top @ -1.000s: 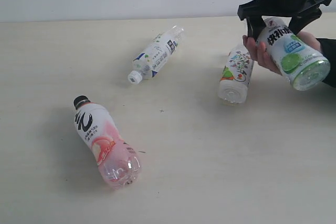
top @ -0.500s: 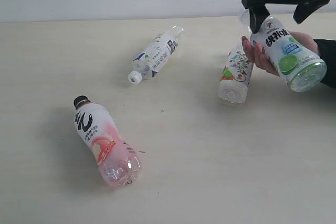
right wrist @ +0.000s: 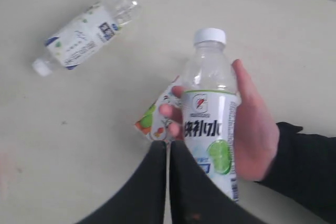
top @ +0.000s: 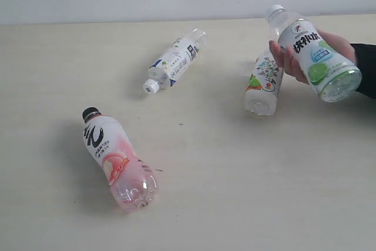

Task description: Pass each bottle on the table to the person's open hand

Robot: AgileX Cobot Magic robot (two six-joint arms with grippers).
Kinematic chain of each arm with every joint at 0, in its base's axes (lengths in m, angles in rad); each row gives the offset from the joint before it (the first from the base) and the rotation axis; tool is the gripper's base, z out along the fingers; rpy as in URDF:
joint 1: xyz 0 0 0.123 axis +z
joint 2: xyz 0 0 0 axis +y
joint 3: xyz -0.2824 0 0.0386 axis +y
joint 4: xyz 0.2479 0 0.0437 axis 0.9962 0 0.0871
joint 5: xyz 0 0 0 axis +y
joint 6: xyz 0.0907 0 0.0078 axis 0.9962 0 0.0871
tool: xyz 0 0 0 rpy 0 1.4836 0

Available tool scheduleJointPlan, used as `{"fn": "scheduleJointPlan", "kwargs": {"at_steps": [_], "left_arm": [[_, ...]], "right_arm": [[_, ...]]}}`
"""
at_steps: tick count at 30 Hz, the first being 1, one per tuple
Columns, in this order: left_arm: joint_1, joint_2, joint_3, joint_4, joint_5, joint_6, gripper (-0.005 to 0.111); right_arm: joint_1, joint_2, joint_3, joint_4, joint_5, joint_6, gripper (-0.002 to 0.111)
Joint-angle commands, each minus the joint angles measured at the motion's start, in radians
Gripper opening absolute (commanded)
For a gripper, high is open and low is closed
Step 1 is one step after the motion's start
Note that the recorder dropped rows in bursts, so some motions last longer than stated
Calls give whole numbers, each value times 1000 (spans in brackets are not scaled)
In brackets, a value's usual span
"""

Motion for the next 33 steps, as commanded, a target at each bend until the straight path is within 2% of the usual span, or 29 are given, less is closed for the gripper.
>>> {"fn": "scheduleJointPlan", "kwargs": {"at_steps": [1, 10, 19, 23, 27, 33], "left_arm": [[1, -7, 0, 1, -2, -2, 0], [1, -7, 0, 1, -2, -2, 0], [1, -7, 0, 1, -2, -2, 0], [1, -7, 0, 1, -2, -2, 0], [1, -7, 0, 1, -2, -2, 0], [1, -7, 0, 1, -2, -2, 0]], "right_arm": [[-4, -247, 220, 135, -86, -123, 2], [-4, -755, 721, 187, -254, -265, 2], [-4, -1179, 1076, 187, -353, -295, 2], [-4, -1321, 1121, 227, -367, -294, 2], [-4, -1440, 1121, 186, -347, -294, 2], [-4, -1469, 1121, 183, -349, -292, 0]]}}
